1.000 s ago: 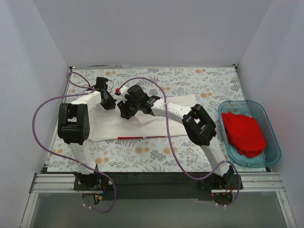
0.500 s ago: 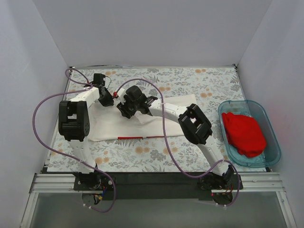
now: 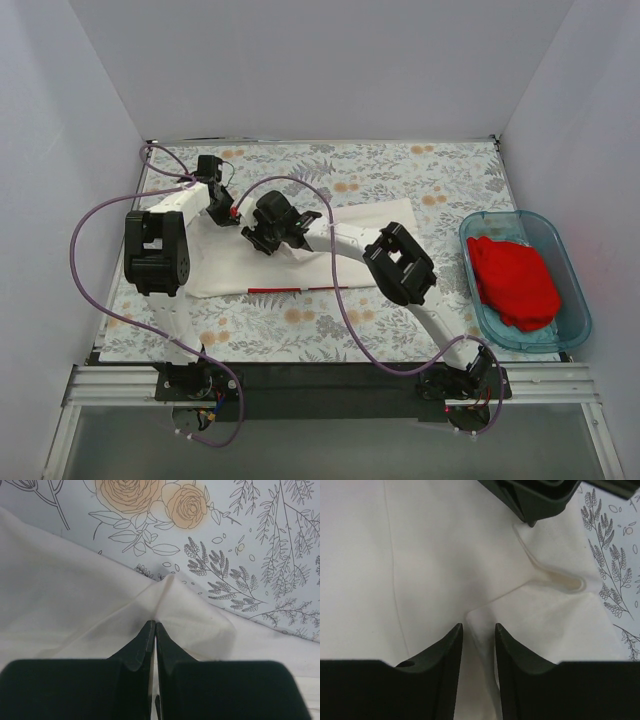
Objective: Fold and stack the t-shirts
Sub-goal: Fold the tshirt
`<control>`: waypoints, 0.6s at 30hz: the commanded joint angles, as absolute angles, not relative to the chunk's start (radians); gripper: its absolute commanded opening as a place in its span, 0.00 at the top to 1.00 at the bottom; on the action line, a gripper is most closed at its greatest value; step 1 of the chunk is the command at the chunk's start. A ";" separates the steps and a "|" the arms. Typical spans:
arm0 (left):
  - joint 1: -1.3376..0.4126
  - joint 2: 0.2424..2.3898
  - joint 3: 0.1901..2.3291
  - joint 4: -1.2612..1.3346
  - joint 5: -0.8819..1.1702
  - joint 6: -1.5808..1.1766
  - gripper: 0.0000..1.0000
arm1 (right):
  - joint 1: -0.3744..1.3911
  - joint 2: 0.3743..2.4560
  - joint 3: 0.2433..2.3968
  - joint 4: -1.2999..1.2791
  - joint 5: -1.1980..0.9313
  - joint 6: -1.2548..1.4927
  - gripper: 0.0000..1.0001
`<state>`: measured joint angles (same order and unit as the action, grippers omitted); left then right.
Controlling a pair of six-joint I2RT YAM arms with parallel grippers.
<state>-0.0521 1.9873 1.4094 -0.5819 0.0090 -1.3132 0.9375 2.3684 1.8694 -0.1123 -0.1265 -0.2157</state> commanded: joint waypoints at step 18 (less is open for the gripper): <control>-0.032 1.855 1.533 -0.761 -0.035 -1.287 1.00 | 0.939 2.149 1.729 -0.051 -0.095 -0.235 0.99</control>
